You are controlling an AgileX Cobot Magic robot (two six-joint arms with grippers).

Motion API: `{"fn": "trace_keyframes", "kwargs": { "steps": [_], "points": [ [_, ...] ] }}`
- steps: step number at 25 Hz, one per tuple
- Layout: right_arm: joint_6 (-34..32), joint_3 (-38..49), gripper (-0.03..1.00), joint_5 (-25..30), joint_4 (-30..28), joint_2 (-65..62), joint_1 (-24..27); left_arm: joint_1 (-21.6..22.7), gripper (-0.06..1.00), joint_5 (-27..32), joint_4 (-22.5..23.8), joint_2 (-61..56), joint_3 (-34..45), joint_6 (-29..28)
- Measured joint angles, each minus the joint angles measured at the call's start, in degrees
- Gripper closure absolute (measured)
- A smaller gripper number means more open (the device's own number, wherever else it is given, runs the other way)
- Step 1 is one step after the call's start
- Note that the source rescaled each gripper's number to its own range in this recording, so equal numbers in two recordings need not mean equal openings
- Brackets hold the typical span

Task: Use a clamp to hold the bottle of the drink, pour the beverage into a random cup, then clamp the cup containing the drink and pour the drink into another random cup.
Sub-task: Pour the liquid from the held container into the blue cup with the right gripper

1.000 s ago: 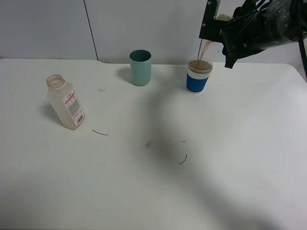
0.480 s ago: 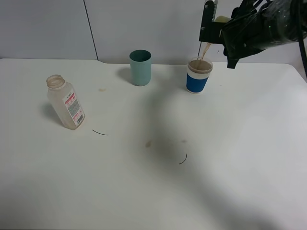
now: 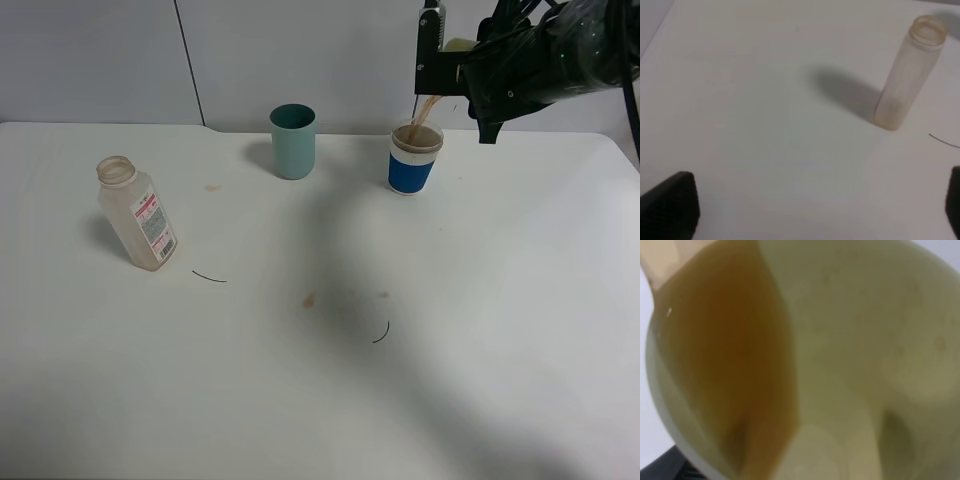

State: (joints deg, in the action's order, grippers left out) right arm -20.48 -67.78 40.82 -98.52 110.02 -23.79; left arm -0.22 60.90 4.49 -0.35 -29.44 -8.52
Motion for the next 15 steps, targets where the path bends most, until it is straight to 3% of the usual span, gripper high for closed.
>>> {"fn": "trace_keyframes", "kwargs": {
  "steps": [15],
  "points": [
    [11.02, 0.00, 0.96, -0.31, -0.04, -0.06, -0.41, 0.00, -0.05, 0.00, 0.00, 0.00, 0.00, 0.00]
  ]
}}
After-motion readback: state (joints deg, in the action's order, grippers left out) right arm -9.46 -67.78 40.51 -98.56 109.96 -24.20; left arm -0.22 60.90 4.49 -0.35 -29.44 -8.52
